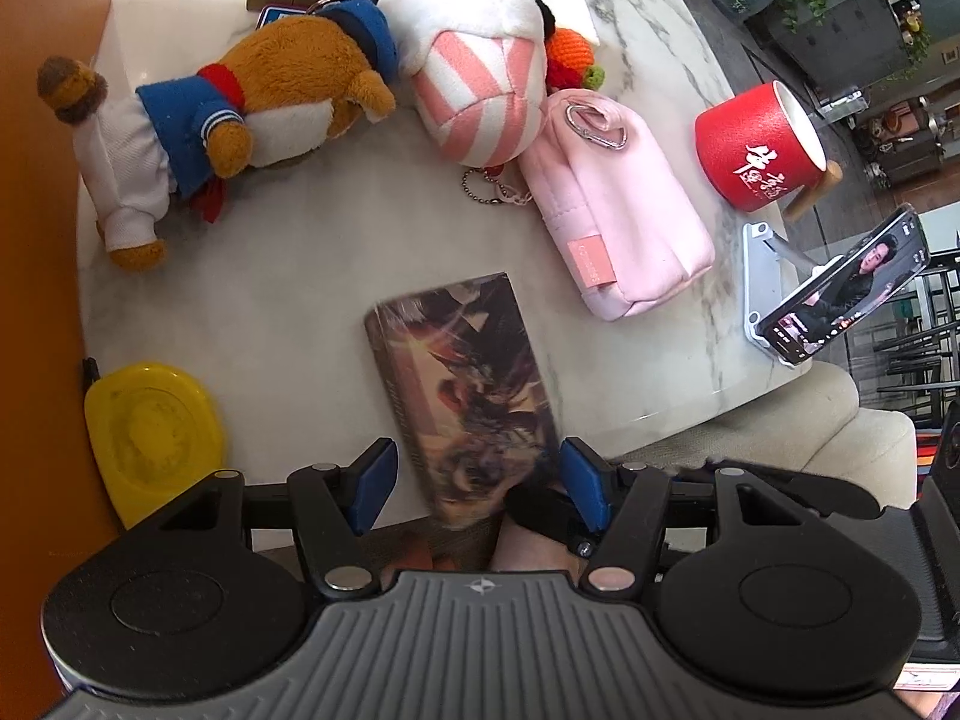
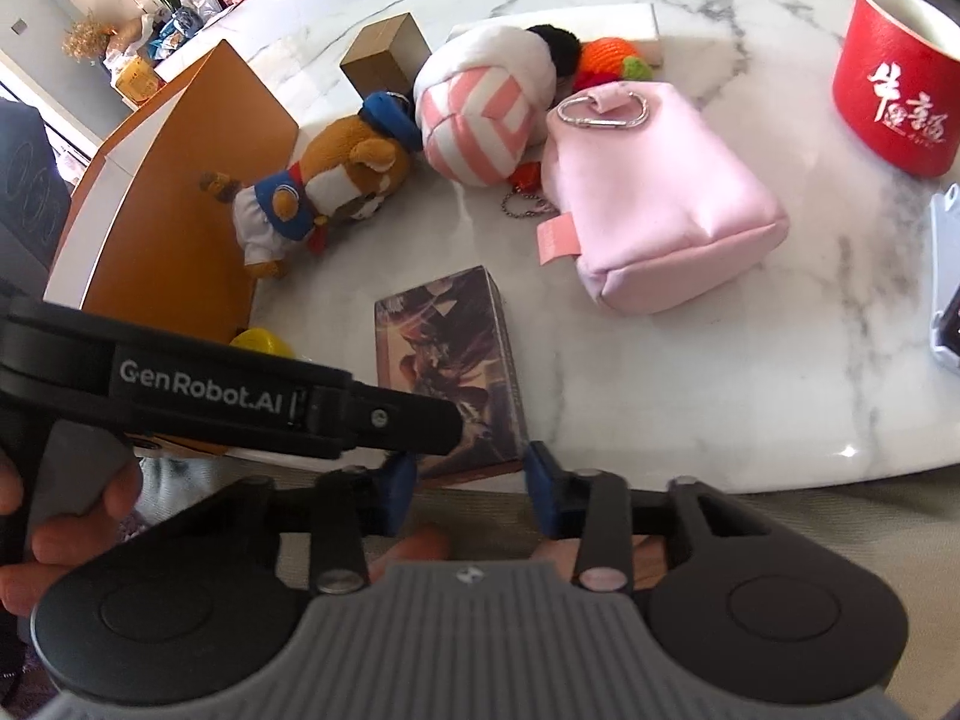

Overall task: Organize objects
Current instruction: 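Lower the left tool onto the dark PHOTO CARD box and close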

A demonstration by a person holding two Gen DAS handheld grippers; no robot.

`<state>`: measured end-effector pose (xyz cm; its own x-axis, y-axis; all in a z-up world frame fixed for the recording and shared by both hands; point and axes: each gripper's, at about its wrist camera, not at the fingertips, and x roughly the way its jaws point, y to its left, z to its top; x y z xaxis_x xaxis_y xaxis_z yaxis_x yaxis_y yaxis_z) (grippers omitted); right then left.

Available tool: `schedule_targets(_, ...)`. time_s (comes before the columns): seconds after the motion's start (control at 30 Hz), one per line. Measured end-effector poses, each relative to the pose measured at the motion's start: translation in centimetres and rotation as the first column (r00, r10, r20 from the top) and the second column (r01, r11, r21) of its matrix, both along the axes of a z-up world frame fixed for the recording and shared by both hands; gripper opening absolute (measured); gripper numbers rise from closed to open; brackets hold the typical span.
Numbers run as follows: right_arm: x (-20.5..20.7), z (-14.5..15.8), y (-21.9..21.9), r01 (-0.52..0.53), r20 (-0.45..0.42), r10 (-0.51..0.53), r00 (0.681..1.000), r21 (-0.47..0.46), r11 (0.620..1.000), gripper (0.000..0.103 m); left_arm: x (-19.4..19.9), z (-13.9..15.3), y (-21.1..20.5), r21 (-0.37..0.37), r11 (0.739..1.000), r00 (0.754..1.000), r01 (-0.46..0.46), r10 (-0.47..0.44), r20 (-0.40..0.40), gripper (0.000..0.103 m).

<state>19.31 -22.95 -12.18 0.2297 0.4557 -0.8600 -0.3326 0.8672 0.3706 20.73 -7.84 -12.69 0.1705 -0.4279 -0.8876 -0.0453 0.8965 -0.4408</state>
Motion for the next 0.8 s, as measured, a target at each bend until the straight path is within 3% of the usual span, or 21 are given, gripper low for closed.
schedule_targets(0.13,0.0,-0.6,0.1,-0.016,-0.064,0.018,0.998,0.040,0.999,0.015,-0.1,0.0,-0.3,0.028,1.000,1.000,-0.001,0.000,0.030,0.075)
schedule_targets(0.37,-0.3,0.0,-0.2,-0.001,-0.002,0.001,1.000,-0.052,0.999,0.013,0.4,0.2,-0.3,0.089,0.996,0.998,0.016,-0.022,0.065,0.074)
schedule_targets(0.53,0.3,0.0,-0.7,0.035,0.000,-0.035,0.999,-0.019,0.999,0.016,1.0,-0.1,-0.2,0.050,0.998,0.997,0.024,-0.028,0.075,0.055)
schedule_targets(0.7,0.5,1.1,-1.4,0.096,0.079,-0.088,0.993,-0.099,0.990,0.022,1.2,-0.3,0.2,0.012,1.000,0.998,0.006,-0.007,0.058,0.048)
schedule_targets(0.8,1.0,1.0,-1.8,0.107,0.080,-0.102,0.992,-0.061,0.992,0.022,1.4,0.0,0.0,0.018,1.000,0.998,0.005,-0.006,0.067,0.043)
